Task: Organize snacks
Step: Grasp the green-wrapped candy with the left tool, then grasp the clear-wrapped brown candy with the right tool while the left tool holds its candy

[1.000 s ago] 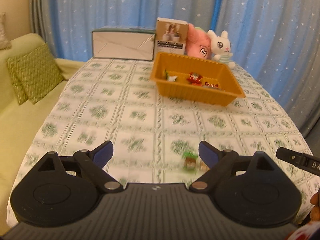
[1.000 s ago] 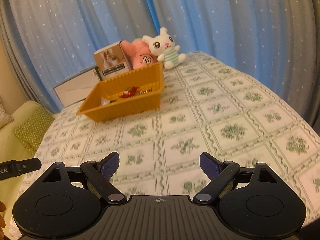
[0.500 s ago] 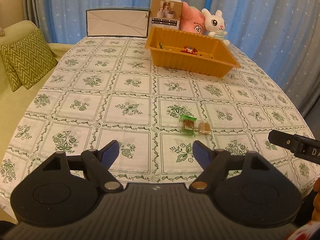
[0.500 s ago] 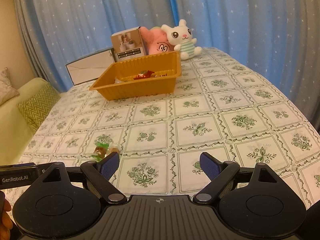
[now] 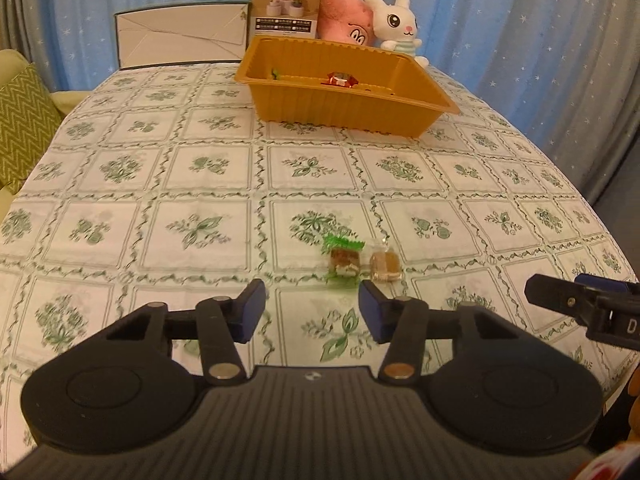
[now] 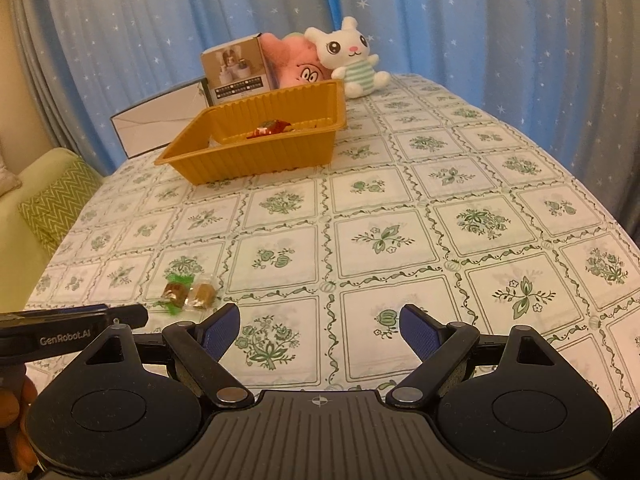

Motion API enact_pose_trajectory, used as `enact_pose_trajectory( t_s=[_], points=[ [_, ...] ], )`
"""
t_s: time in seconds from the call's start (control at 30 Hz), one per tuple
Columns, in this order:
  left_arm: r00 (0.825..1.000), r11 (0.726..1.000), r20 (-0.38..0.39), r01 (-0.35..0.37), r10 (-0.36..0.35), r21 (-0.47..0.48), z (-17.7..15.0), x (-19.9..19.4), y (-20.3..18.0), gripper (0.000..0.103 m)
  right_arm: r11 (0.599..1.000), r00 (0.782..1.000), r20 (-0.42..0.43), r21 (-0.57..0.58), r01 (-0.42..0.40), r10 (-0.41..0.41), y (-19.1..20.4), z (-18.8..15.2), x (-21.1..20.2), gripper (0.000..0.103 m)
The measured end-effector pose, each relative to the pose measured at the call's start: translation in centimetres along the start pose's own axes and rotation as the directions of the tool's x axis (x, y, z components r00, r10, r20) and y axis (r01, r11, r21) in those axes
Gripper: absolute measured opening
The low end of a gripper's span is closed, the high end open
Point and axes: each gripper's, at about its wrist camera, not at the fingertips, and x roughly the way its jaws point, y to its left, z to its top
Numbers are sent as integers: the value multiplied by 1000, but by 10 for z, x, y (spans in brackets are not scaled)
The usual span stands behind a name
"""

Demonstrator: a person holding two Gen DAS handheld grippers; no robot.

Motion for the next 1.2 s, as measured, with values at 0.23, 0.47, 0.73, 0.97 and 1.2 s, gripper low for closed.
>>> enact_pose_trajectory(
  t_s=[0.23,0.47,0.73,0.97,1.2],
  points=[
    [1000,998,-13,29,-28,53,12,28,-10,33,1000,1000,-15,22,9,-9,-3,2,12,87],
    [999,995,-36,16,-12,100,10,42,-12,18,1000,1000,-28,23,10,-10,-1,5,22,87],
    [1000,998,-1,-31,31,49,21,20,23,18,997,997,-30,-46,-67,65,34,7,39,87],
    [998,998,25,-65,65,15,34,15,57,18,988,991,-58,-96,-124,119,73,6,62,58],
    [998,998,24,-58,59,-11,32,20,69,18,985,993,-76,-142,-96,86,97,2,88,46]
  ],
)
